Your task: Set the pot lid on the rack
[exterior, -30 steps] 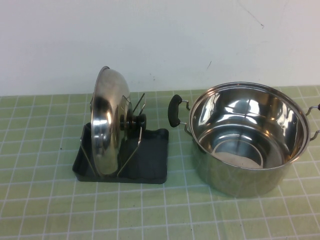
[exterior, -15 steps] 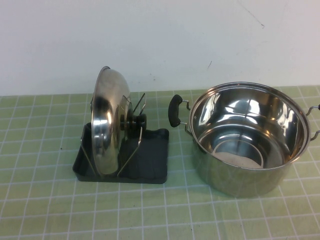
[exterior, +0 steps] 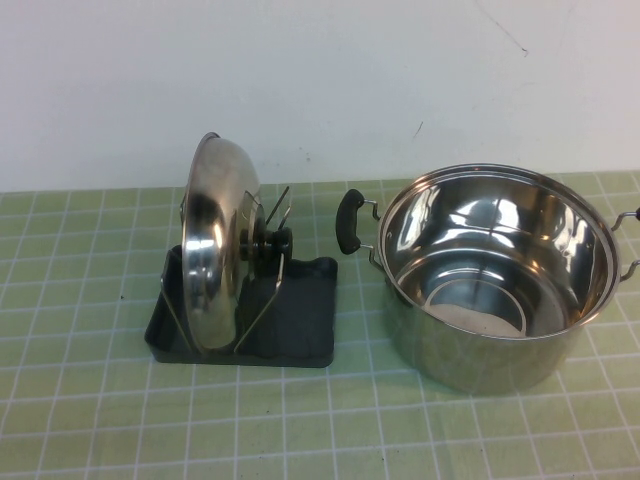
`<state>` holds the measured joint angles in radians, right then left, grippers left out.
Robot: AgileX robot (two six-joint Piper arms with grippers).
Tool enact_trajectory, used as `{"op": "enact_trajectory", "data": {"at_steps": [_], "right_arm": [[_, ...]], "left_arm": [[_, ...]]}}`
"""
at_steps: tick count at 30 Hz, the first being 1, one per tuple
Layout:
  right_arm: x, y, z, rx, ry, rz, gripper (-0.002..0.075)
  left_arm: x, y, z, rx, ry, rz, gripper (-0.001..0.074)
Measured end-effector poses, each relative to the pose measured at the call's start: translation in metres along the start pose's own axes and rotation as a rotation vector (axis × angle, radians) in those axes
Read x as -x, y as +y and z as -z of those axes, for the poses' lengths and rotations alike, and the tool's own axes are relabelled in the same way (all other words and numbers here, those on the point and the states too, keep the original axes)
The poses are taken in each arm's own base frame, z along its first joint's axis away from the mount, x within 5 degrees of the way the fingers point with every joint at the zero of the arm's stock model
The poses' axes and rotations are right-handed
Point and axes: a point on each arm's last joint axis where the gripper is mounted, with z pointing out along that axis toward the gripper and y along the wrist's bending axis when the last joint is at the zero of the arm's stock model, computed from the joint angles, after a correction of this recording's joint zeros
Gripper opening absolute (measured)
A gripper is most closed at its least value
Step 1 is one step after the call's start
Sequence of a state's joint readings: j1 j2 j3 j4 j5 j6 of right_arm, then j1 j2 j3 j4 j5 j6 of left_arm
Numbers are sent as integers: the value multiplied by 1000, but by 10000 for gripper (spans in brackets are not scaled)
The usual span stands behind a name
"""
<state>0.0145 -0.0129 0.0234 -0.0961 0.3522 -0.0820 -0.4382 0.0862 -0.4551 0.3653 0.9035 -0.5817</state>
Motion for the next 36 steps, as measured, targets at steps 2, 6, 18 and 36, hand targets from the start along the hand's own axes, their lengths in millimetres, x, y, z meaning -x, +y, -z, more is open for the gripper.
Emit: {"op": "enact_trajectory", "data": {"at_steps": [2,6,18,36], "right_arm": [[0,0,0,0,0,0,-1],[0,0,0,0,0,0,-1],[0,0,0,0,0,-2,-1],[0,0,0,-1,0,0,-1]], "left_arm": [[0,0,0,0,0,0,0],[0,0,0,0,0,0,0],[0,0,0,0,0,0,0],[1,-20,-23,-68,-423,-161,-1]]}}
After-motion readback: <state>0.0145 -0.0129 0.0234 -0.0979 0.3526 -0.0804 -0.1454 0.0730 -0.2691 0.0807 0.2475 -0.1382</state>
